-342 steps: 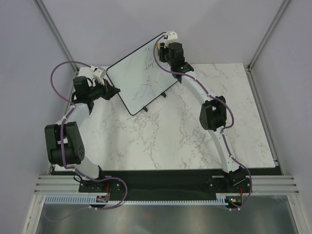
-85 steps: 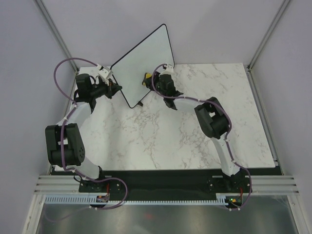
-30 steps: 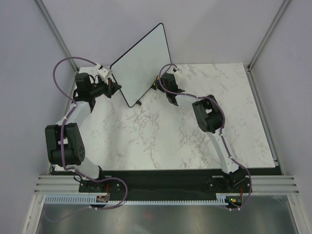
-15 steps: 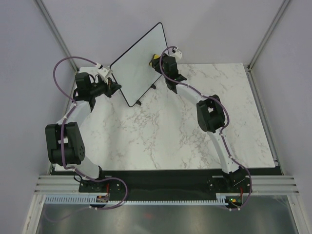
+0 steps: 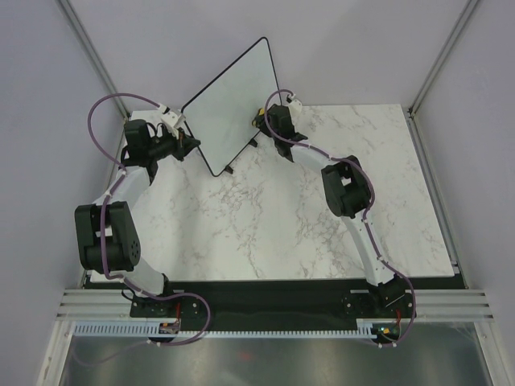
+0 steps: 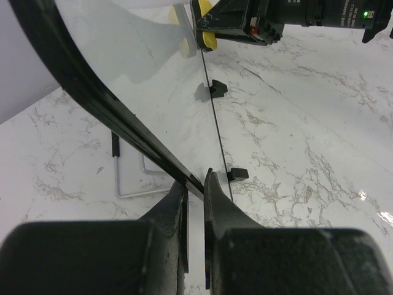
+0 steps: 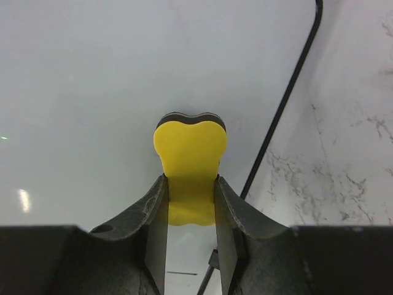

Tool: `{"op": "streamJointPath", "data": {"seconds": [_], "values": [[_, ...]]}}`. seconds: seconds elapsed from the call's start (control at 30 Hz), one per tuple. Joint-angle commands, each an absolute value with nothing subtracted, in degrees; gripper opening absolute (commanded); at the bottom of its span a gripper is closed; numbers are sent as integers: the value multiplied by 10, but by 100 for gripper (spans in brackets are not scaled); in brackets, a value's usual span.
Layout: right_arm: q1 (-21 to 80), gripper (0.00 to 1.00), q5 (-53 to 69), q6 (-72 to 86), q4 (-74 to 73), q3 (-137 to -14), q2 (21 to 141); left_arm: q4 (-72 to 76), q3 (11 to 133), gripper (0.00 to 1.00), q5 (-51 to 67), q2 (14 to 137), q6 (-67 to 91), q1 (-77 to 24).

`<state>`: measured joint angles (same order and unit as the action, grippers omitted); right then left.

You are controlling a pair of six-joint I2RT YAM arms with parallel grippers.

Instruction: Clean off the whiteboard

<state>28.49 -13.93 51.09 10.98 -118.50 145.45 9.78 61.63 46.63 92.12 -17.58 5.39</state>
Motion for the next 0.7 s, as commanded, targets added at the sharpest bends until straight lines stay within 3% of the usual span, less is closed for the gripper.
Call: {"op": "streamJointPath", "data": {"seconds": [0.0, 0.37, 0.67], "values": [[294, 0, -120, 526, 93, -1170, 1479, 69, 608, 2, 374, 950, -284, 63], [296, 0, -112, 519, 91, -1165, 1477, 69, 608, 2, 376, 949, -282, 63], [286, 0, -156, 506, 83, -1254, 1479, 69, 605, 2, 374, 943, -286, 63]]}}
